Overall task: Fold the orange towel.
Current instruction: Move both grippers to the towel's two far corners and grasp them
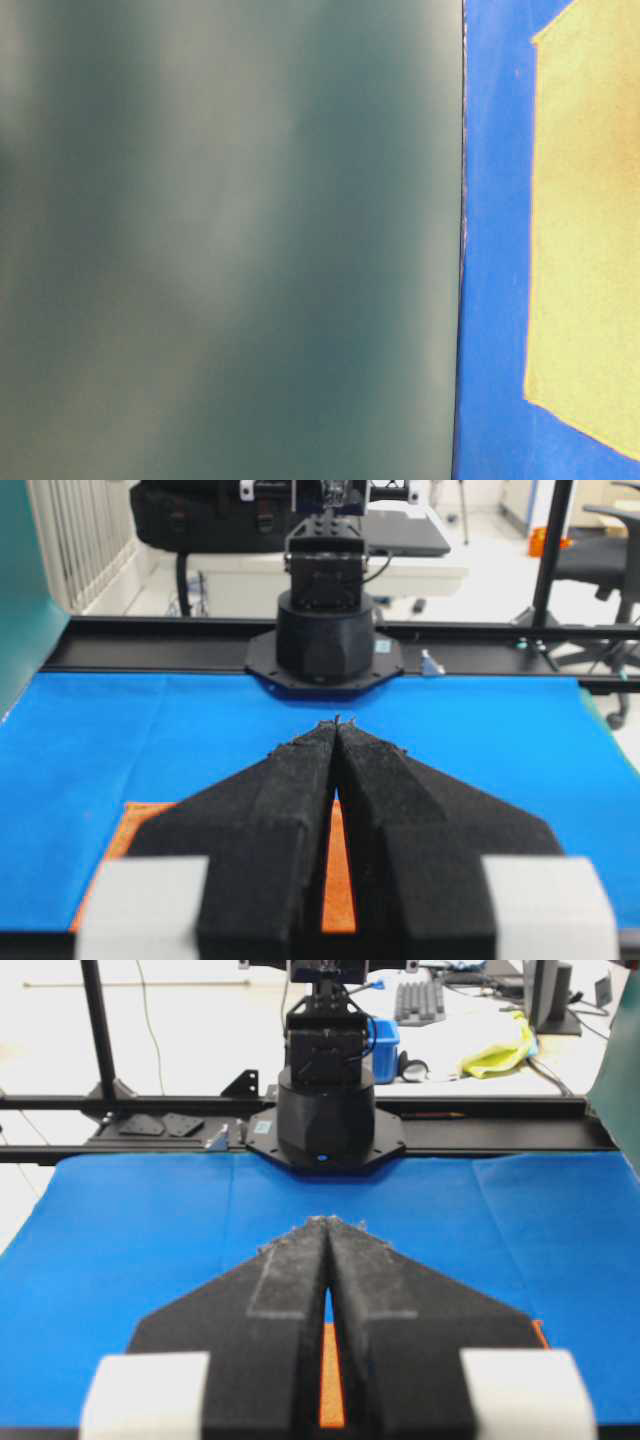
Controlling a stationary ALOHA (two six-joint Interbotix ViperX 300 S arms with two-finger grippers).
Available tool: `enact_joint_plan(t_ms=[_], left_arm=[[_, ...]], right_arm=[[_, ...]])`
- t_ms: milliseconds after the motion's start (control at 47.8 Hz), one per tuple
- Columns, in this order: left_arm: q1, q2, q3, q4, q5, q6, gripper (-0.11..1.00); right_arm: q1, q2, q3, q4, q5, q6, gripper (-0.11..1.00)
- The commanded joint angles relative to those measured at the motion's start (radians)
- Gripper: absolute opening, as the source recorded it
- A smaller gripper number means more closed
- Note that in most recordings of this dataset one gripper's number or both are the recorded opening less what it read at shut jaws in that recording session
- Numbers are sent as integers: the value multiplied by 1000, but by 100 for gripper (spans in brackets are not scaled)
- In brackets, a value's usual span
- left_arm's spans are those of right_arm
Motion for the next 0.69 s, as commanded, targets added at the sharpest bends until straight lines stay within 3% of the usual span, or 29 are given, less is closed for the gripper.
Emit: enact_joint_plan(t_ms=[0, 168, 293, 482, 670], left_arm=[[0, 32, -18, -40, 9, -23, 0], [15, 64, -26, -40, 5, -41, 0], [48, 110, -31, -40, 3, -51, 0], [166, 204, -35, -40, -6, -97, 0], [273, 342, -58, -38, -11, -104, 4]], right_arm=[[-6, 11, -32, 8, -8, 6, 0], [-46, 18, -58, 43, 54, 29, 0], [-118, 37, -71, 71, 135, 44, 0], [-264, 112, -69, 86, 192, 66, 0], [-411, 279, -71, 86, 201, 86, 1]])
